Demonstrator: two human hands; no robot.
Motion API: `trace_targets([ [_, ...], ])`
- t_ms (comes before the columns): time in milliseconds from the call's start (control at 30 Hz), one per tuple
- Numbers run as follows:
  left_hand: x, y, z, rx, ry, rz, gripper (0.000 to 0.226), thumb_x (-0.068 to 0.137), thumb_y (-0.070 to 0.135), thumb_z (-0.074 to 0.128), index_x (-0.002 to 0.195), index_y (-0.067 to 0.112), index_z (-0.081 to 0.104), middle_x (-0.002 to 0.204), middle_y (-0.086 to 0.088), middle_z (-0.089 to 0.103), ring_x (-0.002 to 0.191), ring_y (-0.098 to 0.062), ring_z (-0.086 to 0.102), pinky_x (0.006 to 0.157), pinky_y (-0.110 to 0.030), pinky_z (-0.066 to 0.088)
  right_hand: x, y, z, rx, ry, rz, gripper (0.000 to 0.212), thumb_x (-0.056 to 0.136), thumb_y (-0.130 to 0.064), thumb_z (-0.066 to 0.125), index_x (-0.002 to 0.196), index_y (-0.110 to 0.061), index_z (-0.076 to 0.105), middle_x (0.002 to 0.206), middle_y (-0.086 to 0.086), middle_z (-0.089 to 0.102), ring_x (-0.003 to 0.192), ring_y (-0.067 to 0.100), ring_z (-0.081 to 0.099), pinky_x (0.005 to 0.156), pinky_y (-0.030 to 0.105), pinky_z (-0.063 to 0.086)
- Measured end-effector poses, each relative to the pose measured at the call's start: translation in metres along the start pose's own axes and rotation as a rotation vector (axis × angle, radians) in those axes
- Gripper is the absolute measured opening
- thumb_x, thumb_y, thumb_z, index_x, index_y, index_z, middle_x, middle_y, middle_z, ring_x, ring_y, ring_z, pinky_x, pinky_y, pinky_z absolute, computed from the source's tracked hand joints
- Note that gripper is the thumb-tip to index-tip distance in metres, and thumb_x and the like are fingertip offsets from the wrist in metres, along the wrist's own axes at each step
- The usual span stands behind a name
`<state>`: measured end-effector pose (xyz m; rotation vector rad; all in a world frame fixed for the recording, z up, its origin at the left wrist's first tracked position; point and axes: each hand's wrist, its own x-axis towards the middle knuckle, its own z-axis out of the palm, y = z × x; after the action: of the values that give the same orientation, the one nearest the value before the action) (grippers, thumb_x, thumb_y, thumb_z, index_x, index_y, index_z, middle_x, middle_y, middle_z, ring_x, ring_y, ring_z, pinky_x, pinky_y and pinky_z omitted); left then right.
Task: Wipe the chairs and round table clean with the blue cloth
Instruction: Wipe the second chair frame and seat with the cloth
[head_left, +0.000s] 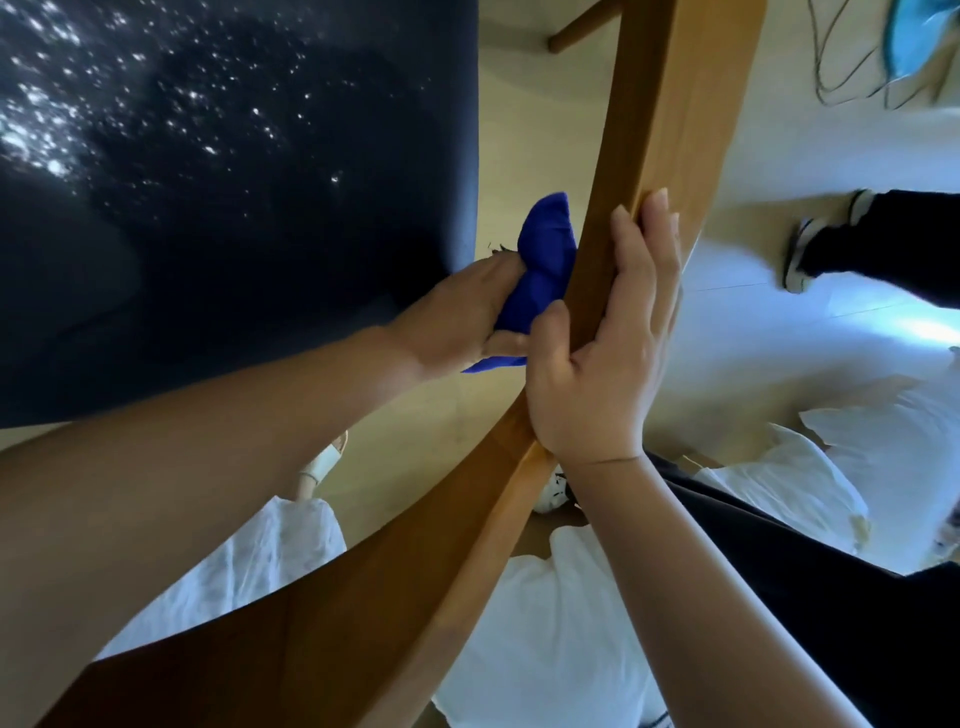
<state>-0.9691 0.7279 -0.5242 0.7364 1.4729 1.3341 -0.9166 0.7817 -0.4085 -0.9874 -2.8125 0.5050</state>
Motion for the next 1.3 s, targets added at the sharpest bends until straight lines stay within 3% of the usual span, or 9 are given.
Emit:
trace_targets([
  [133,0.005,-0.026,0.008,0.499,0.017,0.087,0.085,0.081,0.071,0.024,0.108,-0.004,0.055,0.099,-0.014,0.06,0.099,-0.031,0.056,0.103,-0.032,0.021,0.0,0.0,0.0,-0.021,0.011,0.0,0.054,0.078,-0.007,0.048,0.131,0.003,0.044,0.145,0.021,0.034,0.138,0.027,0.021,0.116,0.032,0.017],
  [333,0.009,-0.048,0.015,0.705,0.1,-0.144,0.045,0.082,0.042,0.053,0.115,0.011,0.051,0.108,-0.005,0.061,0.111,-0.021,0.052,0.113,-0.031,0.006,-0.001,-0.001,0.002,-0.05,-0.012,0.01,0.055,0.077,-0.008,0.045,0.132,0.002,0.044,0.146,0.02,0.033,0.138,0.026,0.019,0.116,0.024,0.012],
  [467,0.002,-0.027,-0.001,0.643,0.123,-0.185,0.023,0.087,0.031,0.048,0.098,0.011,0.052,0.087,-0.003,0.063,0.092,-0.023,0.059,0.109,-0.03,0.012,-0.001,-0.001,-0.001,-0.103,-0.055,0.012,0.057,0.078,-0.012,0.044,0.134,0.0,0.042,0.148,0.018,0.03,0.139,0.025,0.017,0.114,0.017,0.008],
  [633,-0.036,0.022,-0.039,0.436,0.191,-0.183,0.024,0.083,0.023,0.059,0.089,0.013,0.038,0.081,-0.001,0.051,0.074,-0.023,0.048,0.069,-0.031,0.036,-0.002,-0.006,-0.001,-0.246,-0.084,-0.022,0.059,0.078,-0.017,0.044,0.135,-0.006,0.041,0.149,0.02,0.028,0.139,0.034,0.018,0.11,0.051,0.03],
  [700,-0.051,0.041,-0.05,0.437,0.224,-0.206,0.026,0.082,0.026,0.061,0.089,0.014,0.038,0.082,-0.001,0.053,0.074,-0.026,0.053,0.067,-0.032,0.042,-0.003,-0.007,-0.001,-0.319,-0.123,-0.039,0.055,0.08,-0.019,0.045,0.134,-0.011,0.042,0.151,0.02,0.024,0.14,0.037,0.016,0.108,0.057,0.029],
  [867,-0.084,0.07,-0.061,0.254,0.323,-0.275,0.03,0.081,0.031,0.065,0.09,0.015,0.04,0.079,0.002,0.053,0.075,-0.023,0.056,0.065,-0.03,0.041,-0.006,-0.017,-0.009,-0.395,-0.273,-0.147,0.043,0.09,-0.024,0.039,0.128,-0.007,0.049,0.145,0.019,0.038,0.138,0.035,0.025,0.113,0.044,0.011],
  [967,-0.107,0.078,-0.07,0.069,0.404,-0.394,0.038,0.078,0.036,0.069,0.101,0.014,0.048,0.091,0.0,0.063,0.081,-0.018,0.06,0.072,-0.034,0.049,-0.008,-0.053,-0.011,-0.094,-0.5,-0.233,0.05,0.096,-0.038,0.033,0.136,-0.008,0.043,0.141,0.01,0.045,0.136,0.023,0.033,0.114,0.033,0.014],
  [1133,-0.153,0.087,-0.1,-0.325,0.558,-0.376,0.023,0.089,0.014,0.051,0.111,0.019,0.056,0.09,0.003,0.066,0.083,-0.01,0.065,0.07,-0.026,0.053,-0.006,-0.138,0.024,0.694,-0.8,0.126,0.06,0.093,-0.04,0.05,0.145,-0.028,0.023,0.141,-0.007,0.035,0.125,0.001,0.037,0.103,0.018,0.032],
  [1300,-0.216,0.089,-0.123,-0.339,0.847,-0.452,0.04,0.075,0.009,0.046,0.111,0.024,0.054,0.088,-0.001,0.065,0.081,-0.016,0.062,0.077,-0.038,0.051,-0.004,-0.204,0.071,0.808,-1.173,0.187,0.055,0.088,-0.038,0.06,0.137,-0.031,0.037,0.12,-0.01,0.055,0.106,0.006,0.057,0.092,0.026,0.047],
])
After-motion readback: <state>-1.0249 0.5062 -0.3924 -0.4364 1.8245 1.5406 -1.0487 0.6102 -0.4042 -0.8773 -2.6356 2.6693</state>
